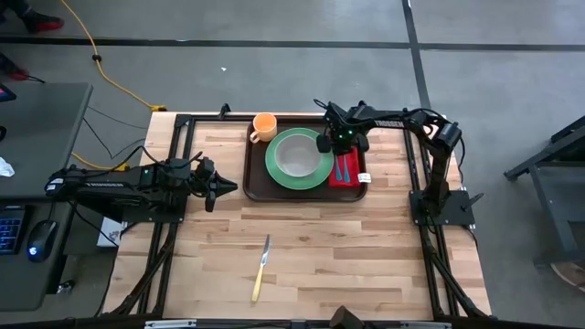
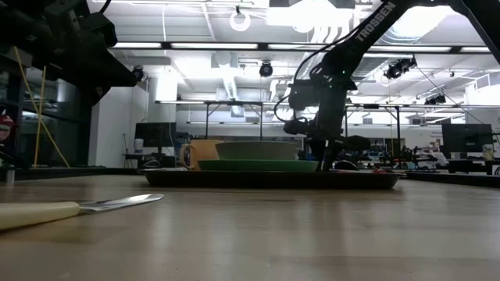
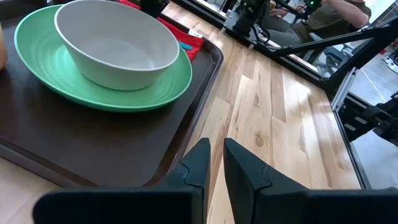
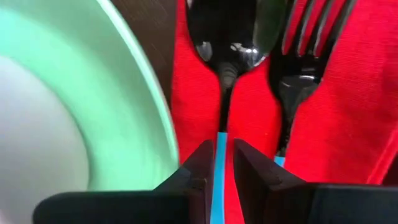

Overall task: Set up tray
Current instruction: Put the yellow knife on top of the red napkin to the right of the blue fork

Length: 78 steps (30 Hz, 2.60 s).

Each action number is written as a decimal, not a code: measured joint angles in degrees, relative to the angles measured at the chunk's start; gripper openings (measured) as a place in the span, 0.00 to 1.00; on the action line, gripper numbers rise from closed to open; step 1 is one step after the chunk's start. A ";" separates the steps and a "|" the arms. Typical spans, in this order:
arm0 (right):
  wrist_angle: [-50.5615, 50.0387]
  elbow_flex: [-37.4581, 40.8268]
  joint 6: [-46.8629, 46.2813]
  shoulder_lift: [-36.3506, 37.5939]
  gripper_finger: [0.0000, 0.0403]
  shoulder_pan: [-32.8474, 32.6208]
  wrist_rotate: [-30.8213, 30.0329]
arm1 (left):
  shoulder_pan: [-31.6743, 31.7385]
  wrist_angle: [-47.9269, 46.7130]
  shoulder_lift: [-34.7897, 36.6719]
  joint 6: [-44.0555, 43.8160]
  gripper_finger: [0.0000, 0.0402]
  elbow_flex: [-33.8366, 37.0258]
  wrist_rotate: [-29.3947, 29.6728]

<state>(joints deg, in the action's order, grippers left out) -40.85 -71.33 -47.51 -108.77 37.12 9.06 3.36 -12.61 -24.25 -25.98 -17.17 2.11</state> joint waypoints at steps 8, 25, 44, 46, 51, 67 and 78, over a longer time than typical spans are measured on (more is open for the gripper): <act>-1.44 -1.16 1.35 0.24 0.10 0.02 -0.37 | 0.01 0.01 0.00 -0.02 0.19 -0.02 -0.08; -22.66 -14.61 7.56 0.24 0.09 -0.15 -6.66 | -0.01 0.01 0.00 -0.02 0.19 0.00 -0.24; -36.46 -19.82 5.07 0.24 0.10 -7.23 -7.18 | -0.01 0.01 0.00 0.07 0.19 0.00 -2.84; -37.04 -19.82 5.01 0.24 0.10 -8.45 -7.49 | -0.01 0.01 0.00 0.07 0.19 0.00 -2.82; -37.67 -19.78 3.67 0.24 0.10 -11.72 -10.19 | -0.01 0.01 0.00 0.10 0.19 -0.01 -2.97; -38.61 -19.71 -6.93 10.22 0.08 -23.06 -22.12 | -0.01 0.01 0.00 -1.29 0.19 0.00 -7.21; -38.70 -19.71 -8.16 20.77 0.09 -29.69 -31.13 | -0.01 0.01 0.00 -3.44 0.19 -0.02 -7.10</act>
<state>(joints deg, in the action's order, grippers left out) -79.55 -91.05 -55.67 -88.00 7.44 -22.07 3.36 -12.60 -24.25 -29.42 -17.19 -4.99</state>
